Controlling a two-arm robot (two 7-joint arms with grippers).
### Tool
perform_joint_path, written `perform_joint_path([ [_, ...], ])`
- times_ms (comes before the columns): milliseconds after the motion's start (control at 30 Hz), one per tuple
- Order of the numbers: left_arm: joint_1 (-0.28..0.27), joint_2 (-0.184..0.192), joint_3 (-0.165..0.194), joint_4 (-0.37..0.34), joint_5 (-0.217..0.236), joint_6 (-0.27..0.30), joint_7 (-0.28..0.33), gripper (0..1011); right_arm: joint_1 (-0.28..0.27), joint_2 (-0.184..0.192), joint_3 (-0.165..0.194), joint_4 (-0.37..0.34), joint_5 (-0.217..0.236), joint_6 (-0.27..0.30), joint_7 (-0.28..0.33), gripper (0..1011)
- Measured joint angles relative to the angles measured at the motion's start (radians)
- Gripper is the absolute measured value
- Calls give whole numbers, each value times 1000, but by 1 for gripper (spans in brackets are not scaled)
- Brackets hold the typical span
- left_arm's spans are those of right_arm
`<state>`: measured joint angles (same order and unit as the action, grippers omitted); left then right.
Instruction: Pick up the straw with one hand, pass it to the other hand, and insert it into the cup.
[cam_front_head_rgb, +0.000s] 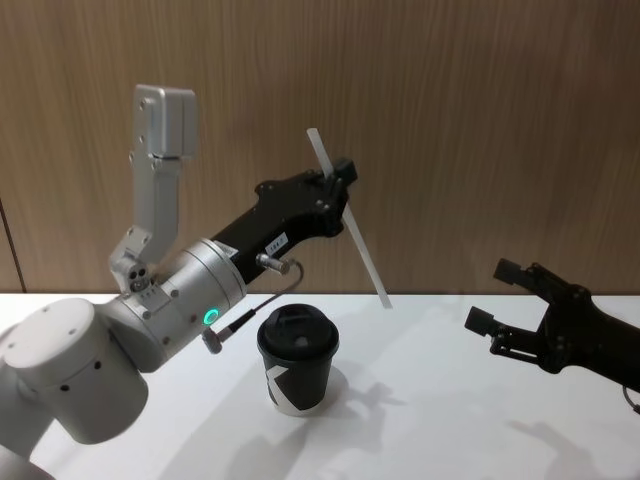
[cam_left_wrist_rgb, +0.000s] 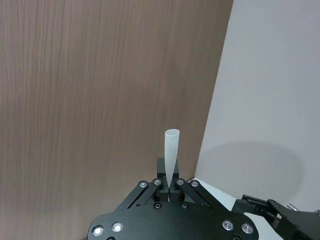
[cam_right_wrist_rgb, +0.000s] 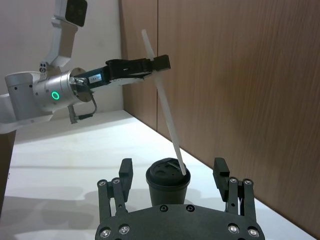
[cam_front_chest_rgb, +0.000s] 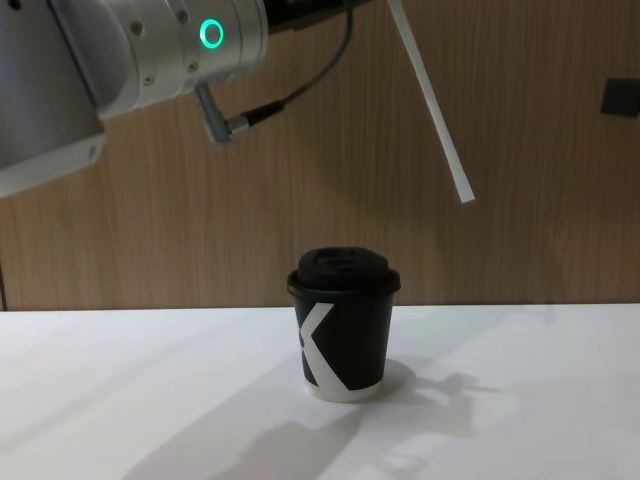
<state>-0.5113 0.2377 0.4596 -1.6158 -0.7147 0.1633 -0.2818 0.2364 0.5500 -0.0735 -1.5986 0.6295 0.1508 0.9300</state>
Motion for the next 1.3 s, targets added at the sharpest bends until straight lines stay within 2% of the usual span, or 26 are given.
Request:
perform_joint_path([
  [467, -15, 45, 10, -42, 33, 26, 0, 4, 0, 0, 0, 0, 0, 0, 0, 1001],
  [767, -37, 78, 24, -69, 49, 69, -5, 4, 0, 0, 0, 0, 0, 0, 0, 1001],
  [1300, -50, 120, 31, -117, 21, 139, -18, 4, 0, 0, 0, 0, 0, 0, 0, 1001],
])
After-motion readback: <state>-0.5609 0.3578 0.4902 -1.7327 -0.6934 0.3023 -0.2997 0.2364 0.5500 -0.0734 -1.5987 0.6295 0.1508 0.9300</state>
